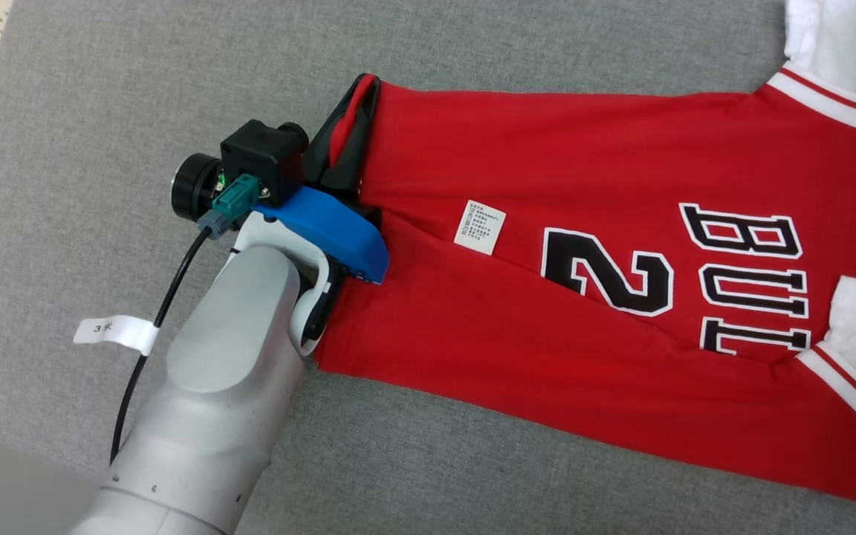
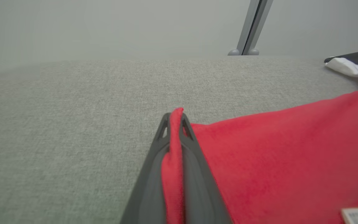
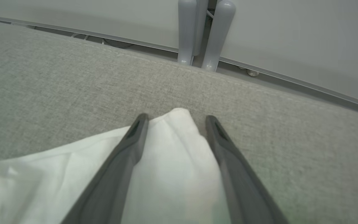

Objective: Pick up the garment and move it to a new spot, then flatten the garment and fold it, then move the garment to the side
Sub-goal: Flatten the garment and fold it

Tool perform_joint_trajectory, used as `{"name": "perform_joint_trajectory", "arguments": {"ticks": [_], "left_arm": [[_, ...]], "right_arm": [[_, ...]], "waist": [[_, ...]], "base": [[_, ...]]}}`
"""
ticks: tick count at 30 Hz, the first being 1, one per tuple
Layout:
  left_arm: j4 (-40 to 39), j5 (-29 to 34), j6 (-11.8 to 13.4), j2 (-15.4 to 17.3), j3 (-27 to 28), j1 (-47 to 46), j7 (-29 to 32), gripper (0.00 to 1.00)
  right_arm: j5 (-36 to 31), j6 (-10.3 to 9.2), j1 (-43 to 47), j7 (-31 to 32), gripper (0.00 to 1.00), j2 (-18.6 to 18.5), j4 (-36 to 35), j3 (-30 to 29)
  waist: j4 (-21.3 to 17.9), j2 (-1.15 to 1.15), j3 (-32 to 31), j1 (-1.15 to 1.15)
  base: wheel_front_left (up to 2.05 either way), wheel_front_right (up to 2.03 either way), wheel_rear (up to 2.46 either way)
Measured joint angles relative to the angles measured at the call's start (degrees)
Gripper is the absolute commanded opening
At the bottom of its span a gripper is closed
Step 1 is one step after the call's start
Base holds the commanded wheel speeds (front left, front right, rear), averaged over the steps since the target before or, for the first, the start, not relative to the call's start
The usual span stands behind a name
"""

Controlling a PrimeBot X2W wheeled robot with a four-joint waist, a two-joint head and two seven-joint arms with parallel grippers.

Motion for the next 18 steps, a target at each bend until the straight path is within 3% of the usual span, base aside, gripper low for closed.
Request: {"name": "perform_joint_trajectory", "arguments": {"ticks": [1,2,6,11,18], "left_arm": [[-0.1,-0.1,0.0,0.0,0.0,0.1,0.0,0.00],[-0.3,-0.3,0.0,0.0,0.0,0.1,0.0,0.00],[-0.8,-0.4,0.0,-0.1,0.9,0.2,0.0,0.00],[-2.0,0.8,0.0,0.3,4.0,1.0,0.0,0.00],[-3.2,3.5,0.0,2.5,8.1,3.4,0.0,0.00]], "right_arm": [[-0.2,-0.01,-0.1,-0.3,0.08,0.1,-0.1,-0.1],[-0.3,-0.01,-0.2,-0.9,0.00,0.3,-0.2,-0.2],[-1.9,0.02,0.0,-5.5,0.00,1.5,-0.7,-1.3],[-3.1,0.02,0.1,-16.7,0.00,2.5,-3.1,-5.0],[-0.5,0.02,3.3,-27.3,0.00,5.4,-6.1,-6.6]], "waist": [[0.2,0.00,0.2,0.00],[0.3,0.00,0.4,0.00],[-0.2,0.00,0.5,0.00],[-1.8,0.00,-0.2,0.00],[-5.7,0.00,-2.4,0.00]], "base": [[0.00,0.00,0.00],[0.00,0.00,0.00],[0.00,0.00,0.00],[0.00,0.00,0.00],[0.00,0.00,0.00]]}}
